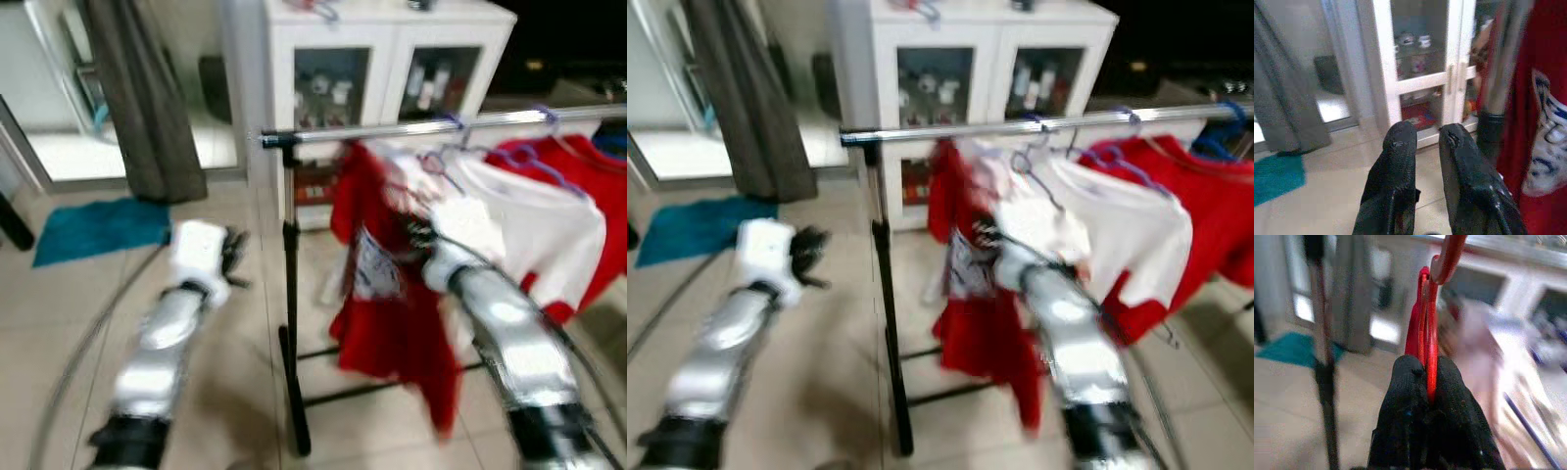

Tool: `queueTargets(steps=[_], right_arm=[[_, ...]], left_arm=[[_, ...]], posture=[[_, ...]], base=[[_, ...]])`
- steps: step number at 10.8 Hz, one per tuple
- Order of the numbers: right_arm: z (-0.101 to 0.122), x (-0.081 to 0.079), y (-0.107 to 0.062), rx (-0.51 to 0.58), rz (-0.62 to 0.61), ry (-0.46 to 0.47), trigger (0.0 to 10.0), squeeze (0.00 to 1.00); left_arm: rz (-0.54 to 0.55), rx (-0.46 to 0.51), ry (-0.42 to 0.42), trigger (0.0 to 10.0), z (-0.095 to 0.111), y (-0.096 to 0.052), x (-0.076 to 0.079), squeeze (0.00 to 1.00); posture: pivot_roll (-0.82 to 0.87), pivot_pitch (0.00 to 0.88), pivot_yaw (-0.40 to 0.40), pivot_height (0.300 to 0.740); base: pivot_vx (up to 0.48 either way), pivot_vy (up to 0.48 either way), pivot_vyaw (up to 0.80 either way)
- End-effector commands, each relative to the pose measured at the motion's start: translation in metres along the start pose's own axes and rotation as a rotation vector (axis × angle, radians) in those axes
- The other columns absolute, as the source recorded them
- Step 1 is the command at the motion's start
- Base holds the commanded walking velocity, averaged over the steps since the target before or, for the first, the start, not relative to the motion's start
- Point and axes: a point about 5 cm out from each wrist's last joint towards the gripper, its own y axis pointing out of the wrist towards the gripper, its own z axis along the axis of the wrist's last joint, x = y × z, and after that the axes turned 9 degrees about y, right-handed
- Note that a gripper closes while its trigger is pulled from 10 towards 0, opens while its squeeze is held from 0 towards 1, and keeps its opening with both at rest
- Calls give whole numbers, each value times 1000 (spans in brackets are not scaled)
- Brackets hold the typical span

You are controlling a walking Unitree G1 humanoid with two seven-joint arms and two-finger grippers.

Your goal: Hang hanger

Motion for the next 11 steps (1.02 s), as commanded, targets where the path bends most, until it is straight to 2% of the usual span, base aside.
queueTargets(steps=[1,4,5,8,9,11], right_arm=[[14,3,-1,35,10,-24,10000,0],[27,-10,12,12,48,-46,10000,0],[34,-9,19,8,31,-45,10000,0],[50,-2,56,-60,-37,-3,10000,0],[48,0,65,-107,-48,-3,10000,0],[38,3,79,-225,-53,68,10000,0]], left_arm=[[-36,22,9,10000,6,2,8,0],[-282,66,99,10000,16,-5,22,0],[-319,102,101,10000,24,-6,21,0],[-437,140,172,10000,44,-3,23,0],[-442,149,175,10000,48,-1,22,0],[-459,159,158,10000,56,1,21,0]], posture=[[71,0,-20,740],[78,0,-35,740],[78,0,-38,740],[77,0,-38,740],[79,0,-41,740],[80,0,-46,740]], base=[[300,0,0],[0,0,0],[0,0,0],[0,0,0],[0,0,0],[0,0,0]])
